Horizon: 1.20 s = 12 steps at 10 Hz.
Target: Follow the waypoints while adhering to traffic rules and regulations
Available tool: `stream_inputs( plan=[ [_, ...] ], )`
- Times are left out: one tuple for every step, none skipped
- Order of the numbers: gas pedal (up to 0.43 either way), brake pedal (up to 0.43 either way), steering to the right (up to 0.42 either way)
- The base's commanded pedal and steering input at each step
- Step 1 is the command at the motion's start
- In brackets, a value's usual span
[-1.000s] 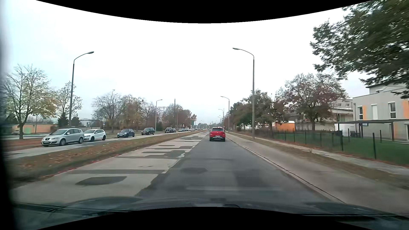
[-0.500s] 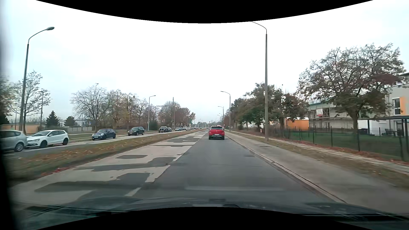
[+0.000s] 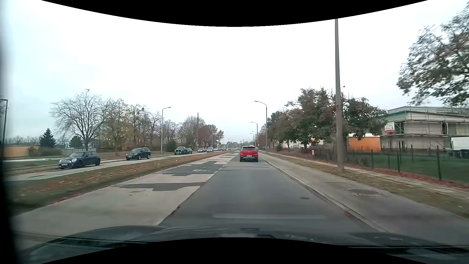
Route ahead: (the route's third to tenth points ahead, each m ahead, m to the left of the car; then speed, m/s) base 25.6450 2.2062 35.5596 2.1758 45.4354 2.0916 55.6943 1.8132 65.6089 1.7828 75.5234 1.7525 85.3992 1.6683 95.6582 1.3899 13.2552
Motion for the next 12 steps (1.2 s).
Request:
stream_inputs(
  plan=[
    [0.118,0.000,-0.002],
    [0.110,0.000,-0.002],
    [0.110,0.000,-0.002],
    [0.110,0.000,-0.002],
    [0.110,0.000,-0.002],
    [0.110,0.000,-0.001],
    [0.110,0.000,-0.001],
    [0.110,0.000,0.000],
    [0.098,0.000,0.001],
    [0.087,0.000,0.001],
    [0.079,0.000,0.001],
    [0.079,0.000,0.002]
  ],
)
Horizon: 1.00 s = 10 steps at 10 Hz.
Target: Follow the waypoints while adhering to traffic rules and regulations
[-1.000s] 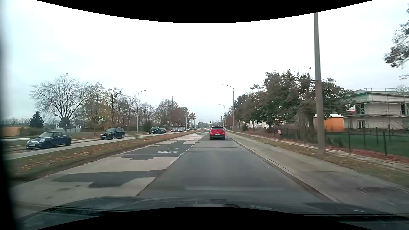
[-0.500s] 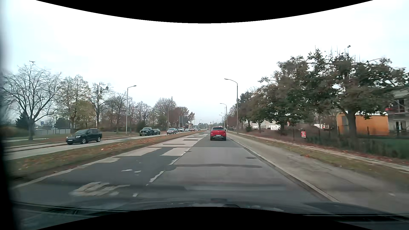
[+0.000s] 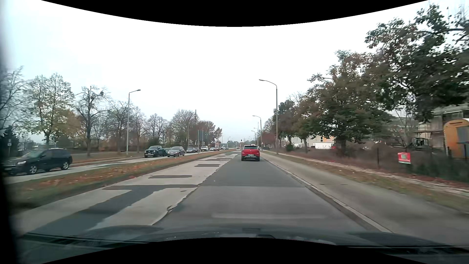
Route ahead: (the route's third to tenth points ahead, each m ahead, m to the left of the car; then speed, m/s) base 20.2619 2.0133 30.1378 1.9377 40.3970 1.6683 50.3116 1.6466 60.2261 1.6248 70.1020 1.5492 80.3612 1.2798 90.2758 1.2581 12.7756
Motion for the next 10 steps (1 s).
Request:
stream_inputs(
  plan=[
    [0.079,0.000,0.002],
    [0.079,0.000,0.003],
    [0.079,0.000,0.003],
    [0.079,0.000,0.003],
    [0.098,0.000,0.003],
    [0.098,0.000,0.003],
    [0.098,0.000,0.003],
    [0.098,0.000,0.003],
    [0.098,0.000,0.002],
    [0.098,0.000,0.003]
  ],
)
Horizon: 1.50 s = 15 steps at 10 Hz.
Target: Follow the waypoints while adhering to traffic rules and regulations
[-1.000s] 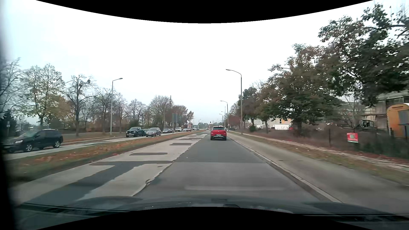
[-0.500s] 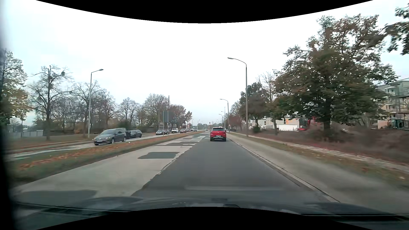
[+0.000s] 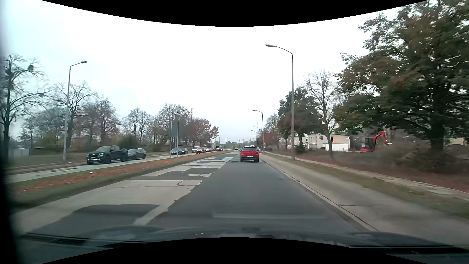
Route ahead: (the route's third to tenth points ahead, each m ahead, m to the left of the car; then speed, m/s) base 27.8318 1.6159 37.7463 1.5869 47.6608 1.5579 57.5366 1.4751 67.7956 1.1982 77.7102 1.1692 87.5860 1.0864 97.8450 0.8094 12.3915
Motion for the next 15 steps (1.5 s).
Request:
stream_inputs(
  plan=[
    [0.098,0.000,0.001],
    [0.098,0.000,0.001],
    [0.098,0.000,0.001],
    [0.098,0.000,0.000],
    [0.098,0.000,-0.002],
    [0.098,0.000,-0.003],
    [0.098,0.000,-0.004],
    [0.098,0.000,-0.004],
    [0.118,0.000,-0.004],
    [0.118,0.000,-0.004],
    [0.118,0.000,-0.004],
    [0.118,0.000,-0.004],
    [0.118,0.000,-0.003],
    [0.118,0.000,-0.003],
    [0.118,0.000,-0.003]
  ],
)
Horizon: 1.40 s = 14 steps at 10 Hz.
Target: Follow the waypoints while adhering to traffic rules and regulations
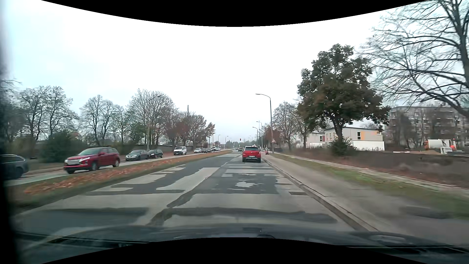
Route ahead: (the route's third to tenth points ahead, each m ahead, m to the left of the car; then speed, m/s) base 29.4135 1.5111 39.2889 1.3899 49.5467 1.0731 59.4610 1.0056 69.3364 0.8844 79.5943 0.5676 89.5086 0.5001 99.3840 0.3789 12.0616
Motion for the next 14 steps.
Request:
stream_inputs(
  plan=[
    [0.118,0.000,-0.003],
    [0.118,0.000,-0.003],
    [0.118,0.000,-0.002],
    [0.118,0.000,-0.002],
    [0.118,0.000,-0.001],
    [0.110,0.000,0.000],
    [0.098,0.000,0.001],
    [0.087,0.000,0.002],
    [0.087,0.000,0.003],
    [0.087,0.000,0.004],
    [0.087,0.000,0.004],
    [0.087,0.000,0.004],
    [0.087,0.000,0.005],
    [0.087,0.000,0.005]
  ],
)
